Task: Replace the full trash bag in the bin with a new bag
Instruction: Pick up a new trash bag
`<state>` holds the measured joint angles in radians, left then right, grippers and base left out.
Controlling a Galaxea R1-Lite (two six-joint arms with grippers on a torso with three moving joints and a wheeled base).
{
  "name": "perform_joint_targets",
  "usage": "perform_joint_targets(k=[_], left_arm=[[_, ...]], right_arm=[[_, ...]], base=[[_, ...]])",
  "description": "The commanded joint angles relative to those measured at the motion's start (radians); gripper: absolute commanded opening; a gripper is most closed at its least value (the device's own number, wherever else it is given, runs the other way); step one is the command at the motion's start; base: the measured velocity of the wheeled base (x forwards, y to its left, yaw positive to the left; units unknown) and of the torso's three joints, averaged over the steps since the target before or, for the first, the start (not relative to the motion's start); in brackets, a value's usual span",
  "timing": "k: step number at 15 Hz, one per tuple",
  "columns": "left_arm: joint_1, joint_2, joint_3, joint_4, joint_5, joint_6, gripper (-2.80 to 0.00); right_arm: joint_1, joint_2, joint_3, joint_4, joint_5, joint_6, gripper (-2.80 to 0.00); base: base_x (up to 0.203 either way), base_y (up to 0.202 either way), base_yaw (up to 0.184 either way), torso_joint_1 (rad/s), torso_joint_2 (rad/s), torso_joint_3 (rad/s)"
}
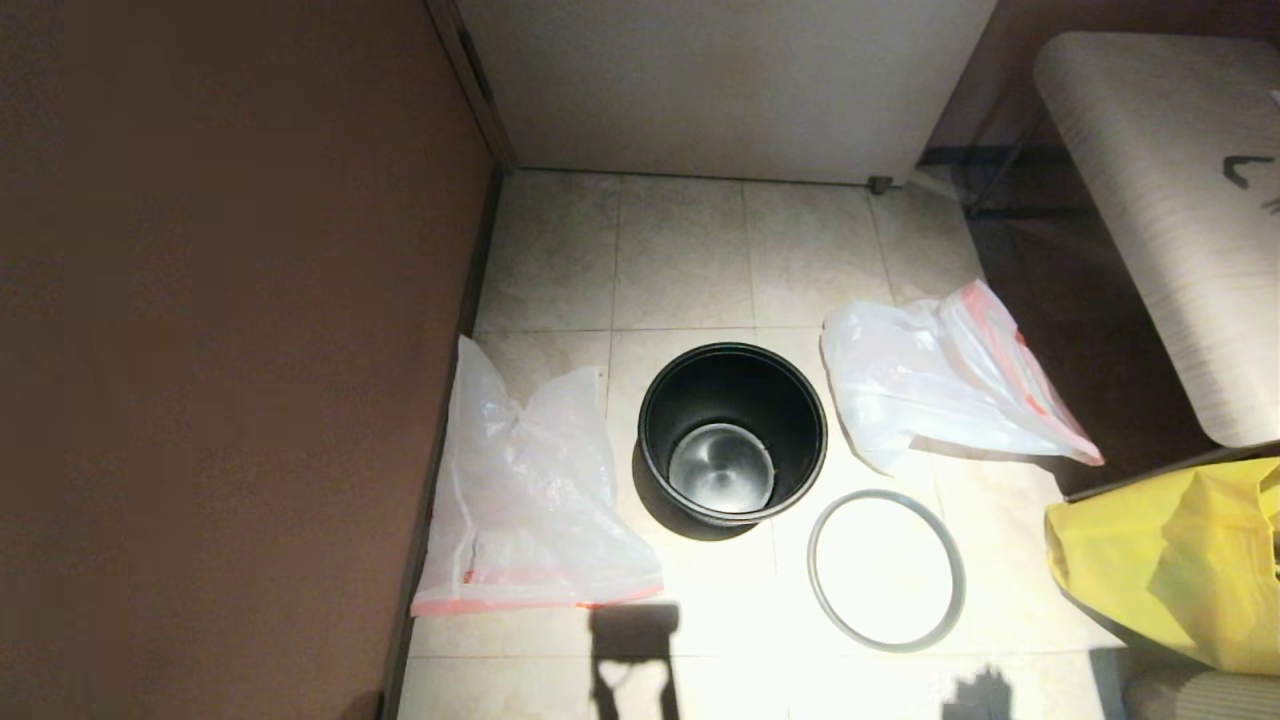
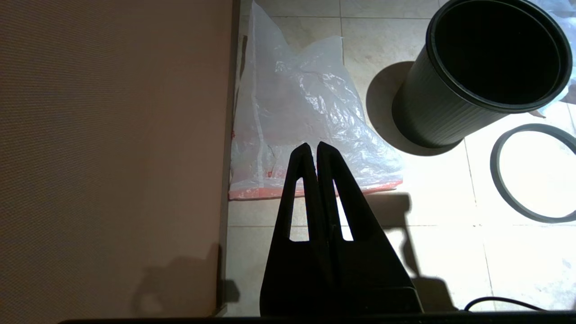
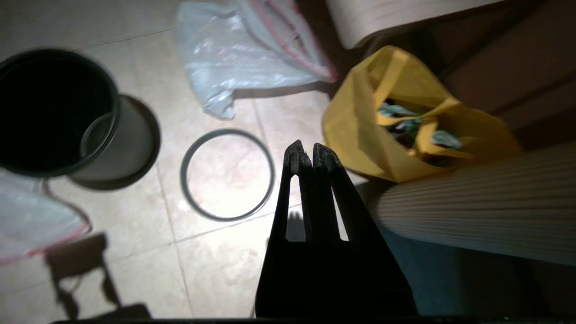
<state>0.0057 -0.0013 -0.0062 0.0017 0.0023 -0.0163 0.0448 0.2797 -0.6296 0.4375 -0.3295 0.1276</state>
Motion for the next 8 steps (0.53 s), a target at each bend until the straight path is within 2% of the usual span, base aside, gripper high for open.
perform_joint_targets(k=[1, 2, 4, 8], left_arm=[[0.000, 0.000, 0.000, 0.000, 0.001, -0.002, -2.80], [0.000, 0.000, 0.000, 0.000, 0.001, -0.001, -2.80], [0.000, 0.000, 0.000, 0.000, 0.001, -0.001, -2.80], [0.000, 0.000, 0.000, 0.000, 0.001, -0.001, -2.80]], right_arm=[[-0.017, -0.149, 0.170, -0.062, 0.155, -0.011, -2.80], [-0.023, -0.206, 0.228, -0.081, 0.241, -0.030, -2.80], [-0.029, -0.277, 0.331, -0.104, 0.328, -0.082, -2.80], [-0.031, -0.280, 0.499, -0.263, 0.353, -0.118, -2.80]], base=[[0.000, 0.000, 0.000, 0.000, 0.00, 0.000], [0.000, 0.000, 0.000, 0.000, 0.00, 0.000], [0.000, 0.000, 0.000, 0.000, 0.00, 0.000], [0.000, 0.000, 0.000, 0.000, 0.00, 0.000]])
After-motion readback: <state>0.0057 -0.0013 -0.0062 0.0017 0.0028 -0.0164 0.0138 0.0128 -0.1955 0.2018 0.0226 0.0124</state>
